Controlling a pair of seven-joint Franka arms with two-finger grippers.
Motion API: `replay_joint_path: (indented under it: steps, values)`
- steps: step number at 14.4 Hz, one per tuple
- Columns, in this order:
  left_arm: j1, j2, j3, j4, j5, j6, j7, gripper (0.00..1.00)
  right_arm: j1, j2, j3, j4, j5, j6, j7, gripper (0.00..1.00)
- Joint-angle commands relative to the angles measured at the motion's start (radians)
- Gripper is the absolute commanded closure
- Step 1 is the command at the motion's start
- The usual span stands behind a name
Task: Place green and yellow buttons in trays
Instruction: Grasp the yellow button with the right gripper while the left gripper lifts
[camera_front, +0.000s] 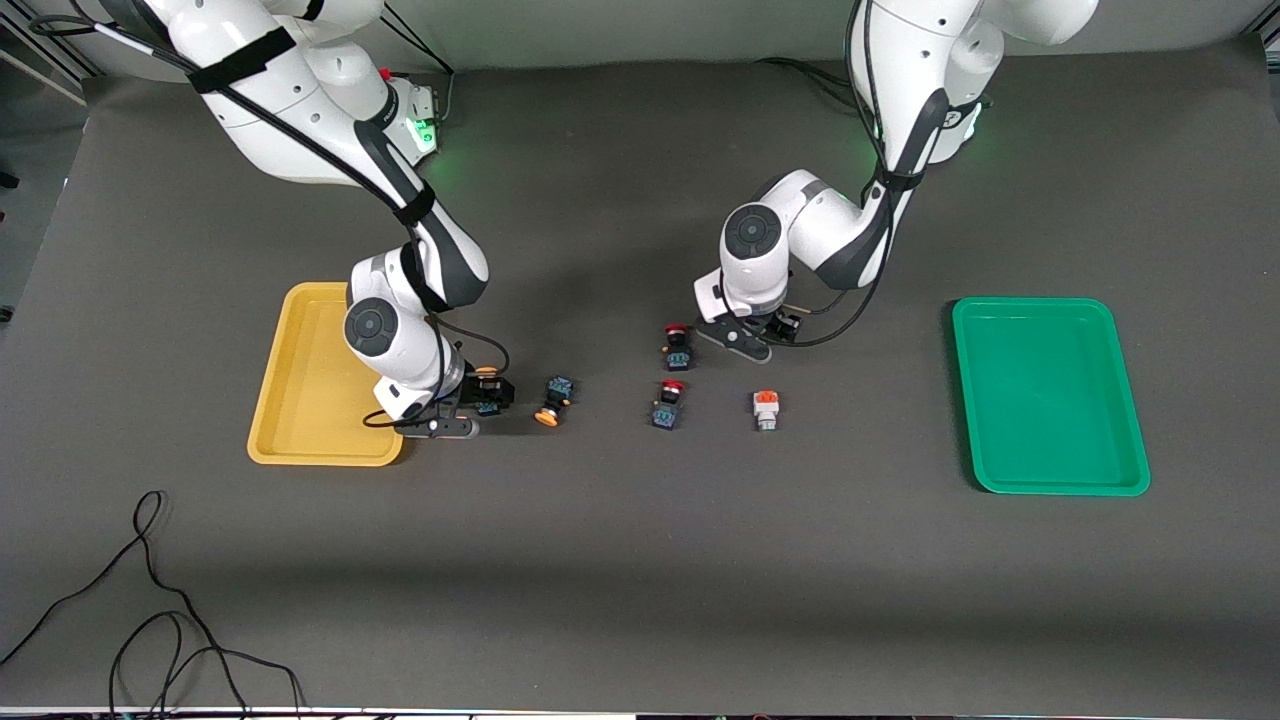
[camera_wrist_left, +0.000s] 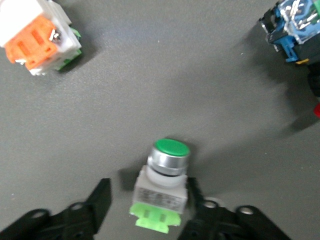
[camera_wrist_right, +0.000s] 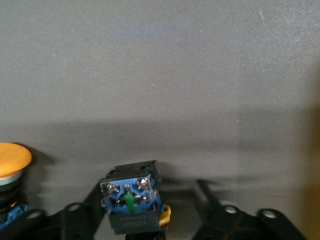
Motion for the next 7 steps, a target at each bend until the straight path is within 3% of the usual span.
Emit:
replay_joint_path:
  steps: [1,4,7]
  values:
    - [-0.015,-0.041,0.009,-0.029,0.012,-0.003,-0.037,0.8,0.004,-0.023,-0.012,-0.023,0.009,0.013,0.0,1.0]
    - [-0.004,-0.064,0.009,0.0,-0.008,-0.054,-0.071,0.83,0.001,-0.09,-0.016,-0.011,0.01,-0.063,-0.017,1.0]
    - [0.051,-0.13,0.01,0.114,-0.115,-0.269,-0.064,0.84,-0.029,-0.214,-0.062,0.042,0.01,-0.352,-0.026,1.0]
